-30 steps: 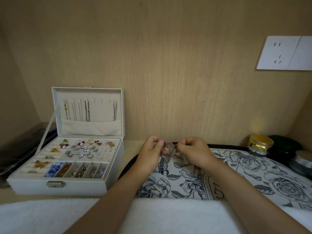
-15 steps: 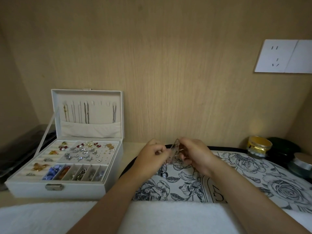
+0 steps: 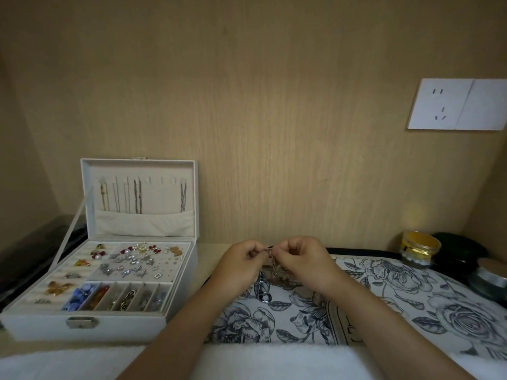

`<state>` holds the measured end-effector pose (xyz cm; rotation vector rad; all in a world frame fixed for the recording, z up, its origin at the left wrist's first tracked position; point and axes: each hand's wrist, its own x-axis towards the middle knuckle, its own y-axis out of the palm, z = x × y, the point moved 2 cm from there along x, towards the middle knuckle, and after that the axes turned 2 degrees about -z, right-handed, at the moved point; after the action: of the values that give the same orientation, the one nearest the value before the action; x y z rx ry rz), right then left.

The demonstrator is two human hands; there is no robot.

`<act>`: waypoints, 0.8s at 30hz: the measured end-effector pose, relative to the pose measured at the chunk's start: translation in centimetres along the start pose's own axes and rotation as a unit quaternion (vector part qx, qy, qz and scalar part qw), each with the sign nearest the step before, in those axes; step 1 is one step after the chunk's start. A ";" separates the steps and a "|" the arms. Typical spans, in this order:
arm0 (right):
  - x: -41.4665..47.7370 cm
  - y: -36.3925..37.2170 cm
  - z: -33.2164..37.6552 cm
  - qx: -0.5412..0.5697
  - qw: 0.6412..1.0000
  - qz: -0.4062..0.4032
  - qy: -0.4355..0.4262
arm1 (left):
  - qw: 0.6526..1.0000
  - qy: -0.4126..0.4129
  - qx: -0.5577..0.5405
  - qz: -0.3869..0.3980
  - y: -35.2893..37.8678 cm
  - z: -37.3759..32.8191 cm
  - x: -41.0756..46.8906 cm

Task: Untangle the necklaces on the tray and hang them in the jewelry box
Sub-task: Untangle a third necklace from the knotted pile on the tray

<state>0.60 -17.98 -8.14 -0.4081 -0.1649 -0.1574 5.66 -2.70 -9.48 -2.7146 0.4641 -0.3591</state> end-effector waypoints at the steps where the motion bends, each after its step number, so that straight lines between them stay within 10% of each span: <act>1: 0.0 0.0 0.1 -0.015 1.000 -0.003 -0.011 | 1.000 -0.006 0.001 0.000 -0.1 -0.1 0.0; 6: 0.2 0.0 -0.6 -0.134 0.991 0.001 -0.023 | 0.999 -0.024 -0.032 -0.020 -0.4 -0.3 0.2; 11: 0.1 -0.4 -0.8 -0.097 0.995 0.013 -0.009 | 0.941 -0.069 -0.331 -0.002 -0.3 -1.4 0.5; 17: 0.1 -1.2 -0.2 0.003 0.998 0.052 0.025 | 0.996 -0.033 -0.044 -0.075 -2.5 -0.7 0.4; 24: 0.6 -1.8 -0.8 -0.032 0.998 0.007 0.055 | 0.973 0.050 0.136 -0.178 -3.5 -1.9 -0.5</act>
<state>0.96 -19.97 -8.11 -0.4641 -0.0483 -0.1715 5.61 0.00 -6.48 -2.5081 -0.0514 -0.6075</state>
